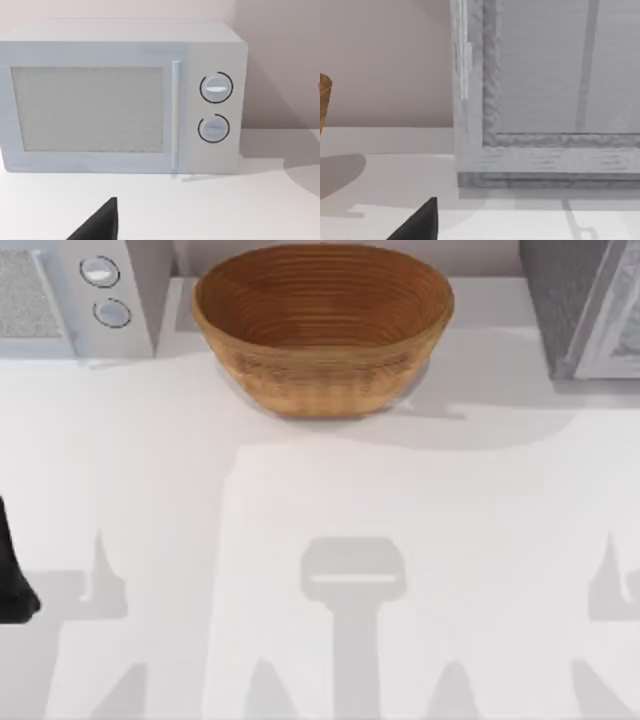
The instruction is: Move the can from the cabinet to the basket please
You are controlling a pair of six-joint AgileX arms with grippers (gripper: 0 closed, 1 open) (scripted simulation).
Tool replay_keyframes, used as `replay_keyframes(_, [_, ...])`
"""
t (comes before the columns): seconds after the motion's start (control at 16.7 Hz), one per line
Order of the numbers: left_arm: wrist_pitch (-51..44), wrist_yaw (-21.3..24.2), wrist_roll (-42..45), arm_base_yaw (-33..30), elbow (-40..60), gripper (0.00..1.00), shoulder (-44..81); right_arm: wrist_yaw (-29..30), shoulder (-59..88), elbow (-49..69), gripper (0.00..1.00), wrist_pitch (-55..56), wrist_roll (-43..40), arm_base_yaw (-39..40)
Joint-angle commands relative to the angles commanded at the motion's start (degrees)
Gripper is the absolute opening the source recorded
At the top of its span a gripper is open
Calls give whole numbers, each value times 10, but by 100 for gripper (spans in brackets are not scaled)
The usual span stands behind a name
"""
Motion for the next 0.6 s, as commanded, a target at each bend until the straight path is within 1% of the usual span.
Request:
replay_keyframes(0.18, [0, 0, 0, 0, 0, 100, 0, 1, 5, 6, 100, -1, 0, 1])
replay_keyframes(0.3, [0, 0, 0, 0, 0, 100, 0, 4, 32, 36, 100, -9, 1, 5])
replay_keyframes(0.42, [0, 0, 0, 0, 0, 100, 0, 11, 78, 91, 100, -23, 1, 12])
replay_keyframes(0.6, [0, 0, 0, 0, 0, 100, 0, 25, 175, 212, 100, -54, 3, 25])
